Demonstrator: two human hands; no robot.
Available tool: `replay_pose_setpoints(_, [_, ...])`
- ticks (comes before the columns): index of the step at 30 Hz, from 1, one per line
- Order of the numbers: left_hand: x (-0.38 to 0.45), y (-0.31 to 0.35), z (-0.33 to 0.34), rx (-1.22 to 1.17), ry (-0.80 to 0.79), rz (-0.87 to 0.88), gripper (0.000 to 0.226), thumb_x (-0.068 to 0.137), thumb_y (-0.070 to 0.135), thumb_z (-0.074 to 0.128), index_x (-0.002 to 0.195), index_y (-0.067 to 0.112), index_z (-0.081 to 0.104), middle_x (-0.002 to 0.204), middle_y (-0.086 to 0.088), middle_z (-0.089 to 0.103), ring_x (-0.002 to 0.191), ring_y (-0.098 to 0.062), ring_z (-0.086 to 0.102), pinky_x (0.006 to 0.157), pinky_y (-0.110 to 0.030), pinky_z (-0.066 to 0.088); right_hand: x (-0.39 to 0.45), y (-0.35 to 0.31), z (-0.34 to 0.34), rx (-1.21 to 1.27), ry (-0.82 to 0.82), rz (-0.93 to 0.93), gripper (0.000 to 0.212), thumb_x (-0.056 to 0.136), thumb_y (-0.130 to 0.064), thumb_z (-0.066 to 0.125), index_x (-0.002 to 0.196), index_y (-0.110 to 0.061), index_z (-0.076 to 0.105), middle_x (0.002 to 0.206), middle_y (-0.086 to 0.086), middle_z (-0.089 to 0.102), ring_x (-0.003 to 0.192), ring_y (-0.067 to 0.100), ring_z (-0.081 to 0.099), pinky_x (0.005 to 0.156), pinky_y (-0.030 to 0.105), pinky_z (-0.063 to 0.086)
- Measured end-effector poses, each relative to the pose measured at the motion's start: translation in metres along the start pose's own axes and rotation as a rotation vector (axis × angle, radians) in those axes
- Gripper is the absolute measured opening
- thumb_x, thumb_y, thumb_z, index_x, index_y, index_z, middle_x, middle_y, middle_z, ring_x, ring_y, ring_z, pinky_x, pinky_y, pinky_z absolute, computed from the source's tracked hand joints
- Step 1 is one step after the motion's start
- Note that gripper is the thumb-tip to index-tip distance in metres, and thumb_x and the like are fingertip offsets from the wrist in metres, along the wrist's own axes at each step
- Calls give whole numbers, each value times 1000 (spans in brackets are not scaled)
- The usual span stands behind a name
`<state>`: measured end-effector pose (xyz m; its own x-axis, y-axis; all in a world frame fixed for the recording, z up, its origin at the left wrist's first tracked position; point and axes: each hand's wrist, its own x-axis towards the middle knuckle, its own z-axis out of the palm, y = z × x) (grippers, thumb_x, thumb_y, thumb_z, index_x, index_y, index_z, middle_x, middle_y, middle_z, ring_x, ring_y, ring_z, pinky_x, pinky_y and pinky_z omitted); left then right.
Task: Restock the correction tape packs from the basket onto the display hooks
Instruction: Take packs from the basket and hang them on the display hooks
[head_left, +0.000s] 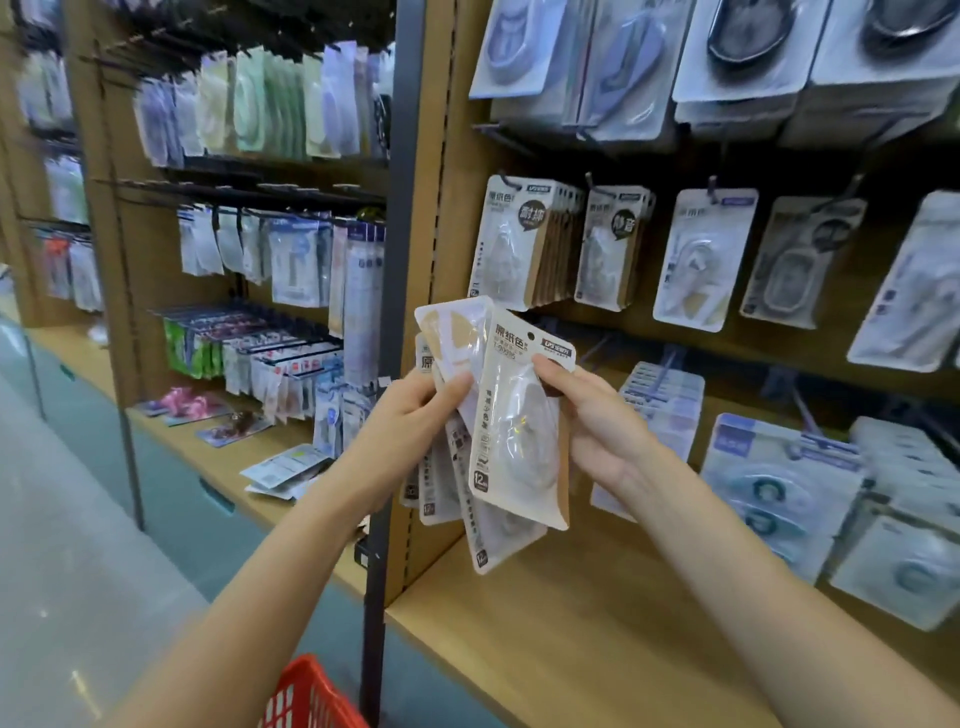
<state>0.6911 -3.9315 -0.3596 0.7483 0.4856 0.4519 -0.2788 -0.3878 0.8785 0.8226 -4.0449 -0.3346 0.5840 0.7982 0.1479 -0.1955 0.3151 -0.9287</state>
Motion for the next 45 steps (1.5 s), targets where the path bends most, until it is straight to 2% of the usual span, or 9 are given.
replay_pose_setpoints(6, [8, 2, 10, -88, 130, -109, 42, 96, 30, 46, 90, -8, 61, 88, -20, 69, 85, -38, 64, 85, -51, 49, -3, -13, -6, -159, 88, -83, 23, 89, -15, 60, 111, -9, 64, 104, 7, 72, 88, 19, 71, 70, 30, 58])
replay_pose_setpoints(14, [22, 7, -8, -83, 201, -76, 37, 96, 27, 47, 89, -5, 65, 82, -12, 71, 74, -23, 66, 71, -31, 51, 7, -55, -7, -269, 226, -175, 11, 86, -14, 64, 97, -11, 65, 91, 7, 74, 77, 19, 71, 63, 33, 58])
replay_pose_setpoints(19, [39, 19, -28, 176, 234, 88, 38, 95, 25, 51, 62, 8, 62, 71, -15, 67, 66, -28, 59, 66, -34, 45, 38, -76, -2, -497, 353, -447, 25, 83, -13, 69, 101, -20, 55, 102, 8, 70, 85, 19, 69, 76, 35, 58])
replay_pose_setpoints(26, [53, 19, -47, 151, 225, 87, 26, 93, 21, 55, 74, 10, 69, 72, -2, 71, 63, -13, 64, 59, -23, 49, 81, -67, 5, -704, 439, -671, 42, 79, -13, 72, 95, -21, 34, 98, 1, 59, 93, 15, 63, 79, 32, 55])
replay_pose_setpoints(29, [58, 17, -52, 144, 245, 96, 23, 92, 21, 56, 77, 10, 70, 75, -3, 72, 69, -16, 67, 65, -30, 52, 95, -68, 16, -776, 447, -757, 38, 81, -11, 70, 98, -14, 36, 87, -6, 49, 78, 1, 49, 66, 8, 42])
replay_pose_setpoints(34, [64, 12, -59, 166, 282, 104, 23, 92, 23, 57, 75, 17, 71, 86, -6, 71, 84, -24, 66, 77, -38, 53, 129, -77, 35, -873, 411, -835, 11, 84, -8, 63, 90, -14, 57, 88, -5, 58, 84, 7, 52, 79, 23, 45])
replay_pose_setpoints(37, [66, 7, -66, 170, 290, 88, 23, 91, 23, 57, 75, 15, 72, 84, -7, 71, 84, -27, 66, 80, -44, 52, 148, -82, 43, -874, 380, -834, 21, 87, -6, 59, 108, -11, 62, 104, 2, 62, 91, 11, 54, 89, 22, 45])
replay_pose_setpoints(42, [68, 2, -78, 195, 298, 86, 23, 91, 24, 57, 77, 15, 73, 82, -3, 73, 87, -25, 66, 85, -48, 51, 168, -90, 47, -864, 382, -821, 37, 89, 1, 53, 125, -11, 57, 111, -5, 56, 107, 24, 56, 74, -1, 38])
replay_pose_setpoints(45, [69, 2, -81, 217, 294, 94, 24, 92, 24, 57, 79, 12, 74, 82, -4, 73, 87, -25, 66, 85, -49, 50, 171, -92, 45, -946, 390, -838, 42, 89, 4, 51, 128, -10, 56, 122, 4, 59, 107, 17, 56, 89, 12, 39])
